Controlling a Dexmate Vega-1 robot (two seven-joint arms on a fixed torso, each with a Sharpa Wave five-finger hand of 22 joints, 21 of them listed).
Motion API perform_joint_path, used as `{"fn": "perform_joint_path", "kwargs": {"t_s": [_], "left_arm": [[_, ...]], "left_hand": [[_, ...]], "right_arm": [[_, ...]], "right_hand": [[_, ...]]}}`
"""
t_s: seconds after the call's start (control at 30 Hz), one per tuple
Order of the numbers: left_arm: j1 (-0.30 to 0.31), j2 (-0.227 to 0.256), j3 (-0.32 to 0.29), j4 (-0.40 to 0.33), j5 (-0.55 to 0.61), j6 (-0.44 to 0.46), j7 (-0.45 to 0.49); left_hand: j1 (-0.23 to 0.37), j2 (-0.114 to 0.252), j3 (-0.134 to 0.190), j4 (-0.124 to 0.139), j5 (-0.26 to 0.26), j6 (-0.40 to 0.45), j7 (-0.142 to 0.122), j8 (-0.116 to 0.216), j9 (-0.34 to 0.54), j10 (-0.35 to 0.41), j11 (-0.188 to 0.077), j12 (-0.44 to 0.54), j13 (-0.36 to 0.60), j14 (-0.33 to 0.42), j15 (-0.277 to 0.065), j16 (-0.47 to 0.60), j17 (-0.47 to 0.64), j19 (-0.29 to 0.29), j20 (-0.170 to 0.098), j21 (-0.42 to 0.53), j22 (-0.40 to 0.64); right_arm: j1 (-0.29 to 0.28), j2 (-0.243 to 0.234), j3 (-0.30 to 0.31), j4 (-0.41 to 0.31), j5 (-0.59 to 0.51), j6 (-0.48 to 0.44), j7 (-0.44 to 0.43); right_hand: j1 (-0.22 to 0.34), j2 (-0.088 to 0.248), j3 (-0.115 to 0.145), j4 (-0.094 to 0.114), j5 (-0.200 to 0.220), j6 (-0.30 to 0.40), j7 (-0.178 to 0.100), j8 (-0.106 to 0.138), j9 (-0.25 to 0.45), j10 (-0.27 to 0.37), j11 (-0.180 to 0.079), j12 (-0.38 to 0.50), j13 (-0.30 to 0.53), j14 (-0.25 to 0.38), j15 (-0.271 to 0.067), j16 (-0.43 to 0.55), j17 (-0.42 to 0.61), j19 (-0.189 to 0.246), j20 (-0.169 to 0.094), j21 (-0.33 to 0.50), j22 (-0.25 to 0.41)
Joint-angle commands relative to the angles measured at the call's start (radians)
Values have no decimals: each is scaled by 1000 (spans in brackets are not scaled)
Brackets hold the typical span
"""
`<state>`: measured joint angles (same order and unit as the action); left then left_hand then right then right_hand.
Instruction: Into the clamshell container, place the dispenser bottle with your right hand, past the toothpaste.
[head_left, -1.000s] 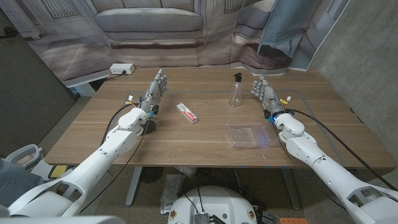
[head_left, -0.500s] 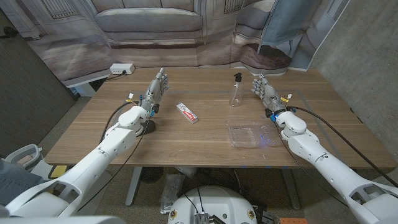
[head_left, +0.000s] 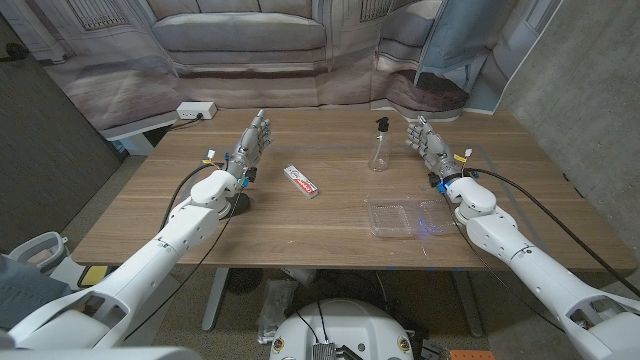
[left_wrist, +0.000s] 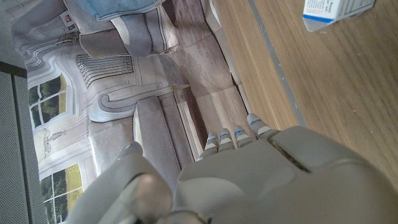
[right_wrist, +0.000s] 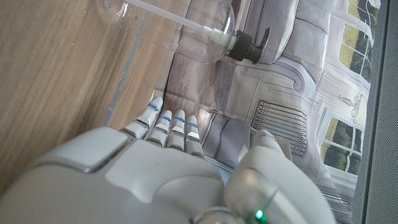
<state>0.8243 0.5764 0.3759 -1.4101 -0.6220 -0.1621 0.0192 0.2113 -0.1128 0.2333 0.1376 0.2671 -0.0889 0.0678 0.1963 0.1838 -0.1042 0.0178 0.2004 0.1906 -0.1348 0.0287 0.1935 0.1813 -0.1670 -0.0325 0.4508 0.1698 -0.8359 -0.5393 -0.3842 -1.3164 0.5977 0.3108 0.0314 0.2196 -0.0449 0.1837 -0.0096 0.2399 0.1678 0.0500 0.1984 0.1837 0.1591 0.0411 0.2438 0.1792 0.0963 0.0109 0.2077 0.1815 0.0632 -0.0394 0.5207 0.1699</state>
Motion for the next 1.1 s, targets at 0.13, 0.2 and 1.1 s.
{"fn": "perform_joint_path", "kwargs": {"t_s": [0.13,0.2,1.1], "left_arm": [[17,9,-10,-26,1,1,20],[17,7,-11,-26,0,-1,21],[7,8,-13,-19,0,-7,13]], "left_hand": [[10,3,0,-9,6,6,-2,7,3,3,-1,9,1,4,1,7,4,-33,6,-4,4],[11,4,-1,-9,6,8,-3,7,3,4,1,9,1,5,2,7,4,-32,9,-5,4],[13,8,-6,-12,11,20,7,9,3,9,11,9,0,8,10,6,4,-28,18,-17,5]], "right_arm": [[4,-15,-5,-18,-37,24,1],[8,-13,-9,-15,-45,29,2],[24,-12,-39,-14,-137,70,-30]], "right_hand": [[22,-7,4,-16,5,-5,-11,-1,4,11,0,0,4,0,-3,-4,1,3,-34,-9,5],[31,-9,5,-22,5,-4,-12,0,4,14,-5,0,4,2,-6,-4,0,2,-33,-13,4],[102,-45,4,-76,26,-61,-2,-14,5,-31,-3,-28,5,-35,3,-23,0,-9,-17,-55,4]]}}
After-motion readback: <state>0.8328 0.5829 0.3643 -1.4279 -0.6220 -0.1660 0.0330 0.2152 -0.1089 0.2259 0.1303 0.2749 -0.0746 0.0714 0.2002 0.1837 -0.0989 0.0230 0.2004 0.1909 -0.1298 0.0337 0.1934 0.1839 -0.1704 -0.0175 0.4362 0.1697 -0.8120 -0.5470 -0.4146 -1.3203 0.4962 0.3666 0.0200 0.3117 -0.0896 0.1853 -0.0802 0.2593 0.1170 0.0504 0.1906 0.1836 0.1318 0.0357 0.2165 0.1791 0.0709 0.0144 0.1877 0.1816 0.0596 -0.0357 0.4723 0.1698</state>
